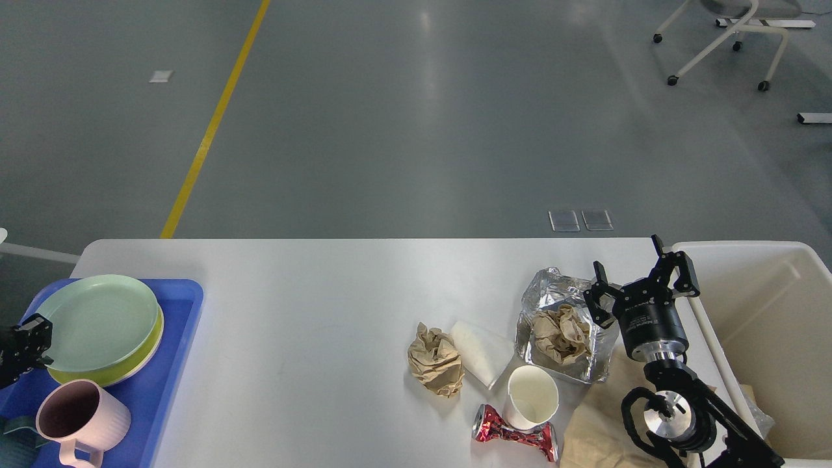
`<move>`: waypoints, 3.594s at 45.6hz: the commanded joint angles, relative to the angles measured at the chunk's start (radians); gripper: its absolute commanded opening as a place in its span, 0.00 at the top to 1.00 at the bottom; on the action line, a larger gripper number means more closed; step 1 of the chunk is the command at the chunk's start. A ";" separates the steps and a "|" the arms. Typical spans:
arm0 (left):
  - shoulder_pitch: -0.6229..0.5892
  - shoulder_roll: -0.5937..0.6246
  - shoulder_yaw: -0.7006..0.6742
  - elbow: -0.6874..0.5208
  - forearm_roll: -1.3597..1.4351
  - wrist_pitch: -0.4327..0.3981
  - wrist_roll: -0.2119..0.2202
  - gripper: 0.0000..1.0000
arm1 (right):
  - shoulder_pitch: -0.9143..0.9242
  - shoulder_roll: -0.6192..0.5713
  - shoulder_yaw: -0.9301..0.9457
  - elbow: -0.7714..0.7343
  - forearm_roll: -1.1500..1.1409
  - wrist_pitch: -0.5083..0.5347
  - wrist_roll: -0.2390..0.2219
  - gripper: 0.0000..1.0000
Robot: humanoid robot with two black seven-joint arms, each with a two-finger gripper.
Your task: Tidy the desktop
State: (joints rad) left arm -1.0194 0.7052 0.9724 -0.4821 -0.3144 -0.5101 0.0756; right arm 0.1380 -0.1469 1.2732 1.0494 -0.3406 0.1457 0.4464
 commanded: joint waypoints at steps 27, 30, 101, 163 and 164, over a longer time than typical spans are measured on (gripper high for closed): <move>0.009 -0.001 -0.001 0.000 0.005 0.024 -0.004 0.26 | 0.000 0.000 0.000 0.000 0.000 0.000 0.000 0.00; 0.005 0.000 -0.001 0.000 0.005 0.025 -0.002 0.24 | 0.000 0.000 0.000 0.000 0.000 0.000 0.000 0.00; 0.063 0.057 -1.352 -0.159 -0.006 -0.205 -0.077 0.04 | 0.002 0.001 0.000 0.000 0.000 0.000 0.000 0.00; 0.703 -0.636 -2.588 -0.300 0.679 -0.031 -0.206 0.04 | 0.000 0.000 0.000 0.001 0.000 0.000 0.000 0.00; 0.703 -0.632 -2.586 -0.300 0.679 -0.034 -0.206 0.04 | 0.000 0.000 0.000 0.001 0.000 0.000 0.000 0.00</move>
State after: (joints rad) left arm -0.3076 0.0389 -1.6156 -0.7831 0.3644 -0.5396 -0.1382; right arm 0.1380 -0.1473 1.2732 1.0509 -0.3405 0.1457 0.4464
